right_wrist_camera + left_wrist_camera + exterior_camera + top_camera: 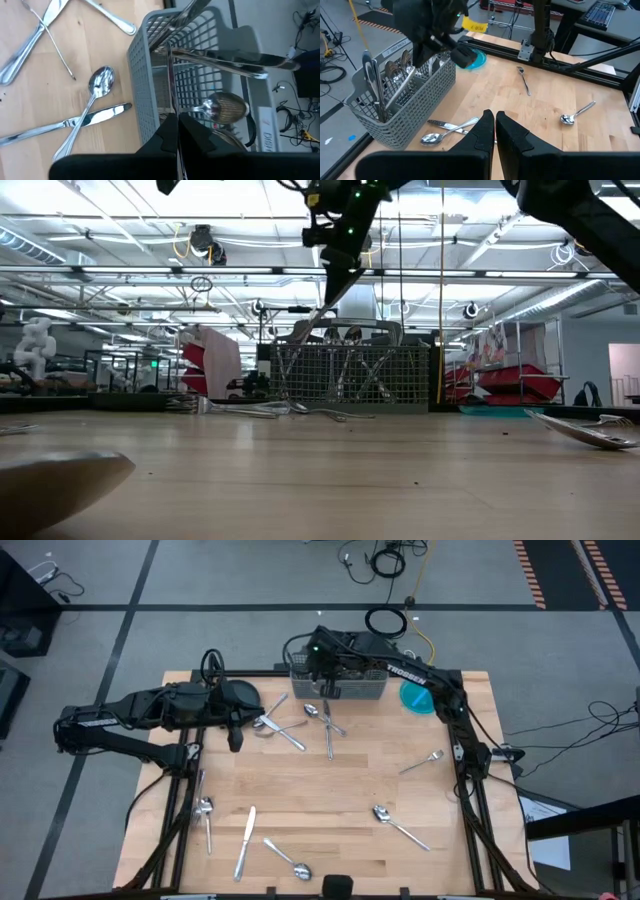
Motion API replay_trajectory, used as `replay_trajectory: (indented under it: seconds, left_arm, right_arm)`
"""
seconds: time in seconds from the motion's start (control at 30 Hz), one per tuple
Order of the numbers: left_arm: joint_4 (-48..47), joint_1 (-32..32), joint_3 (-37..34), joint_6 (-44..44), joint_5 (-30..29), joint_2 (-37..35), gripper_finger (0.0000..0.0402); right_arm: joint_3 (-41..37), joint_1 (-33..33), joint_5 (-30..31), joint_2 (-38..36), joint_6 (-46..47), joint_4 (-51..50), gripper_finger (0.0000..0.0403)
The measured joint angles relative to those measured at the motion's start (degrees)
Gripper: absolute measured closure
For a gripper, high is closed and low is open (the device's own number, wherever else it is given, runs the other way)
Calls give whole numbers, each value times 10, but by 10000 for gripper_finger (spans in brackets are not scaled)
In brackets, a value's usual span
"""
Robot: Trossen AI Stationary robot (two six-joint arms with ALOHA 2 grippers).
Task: Sort silverware
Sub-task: Put the knife into the silverware basket
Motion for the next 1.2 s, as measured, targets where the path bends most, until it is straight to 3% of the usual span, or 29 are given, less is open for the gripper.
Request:
replay_trajectory:
  seconds: [0.5, 0.87, 1.2]
  left_arm:
    - [-20, 0, 0, -1, 0, 0, 378]
    - [-30, 0, 0, -1, -2, 0, 378]
    - [-30, 0, 0, 0, -16, 0, 378]
  right_arm:
    - [0, 8, 5, 37, -56, 38, 403]
    - [0, 6, 60, 38, -112, 124, 403]
    - [0, 5, 79, 38, -164, 132, 403]
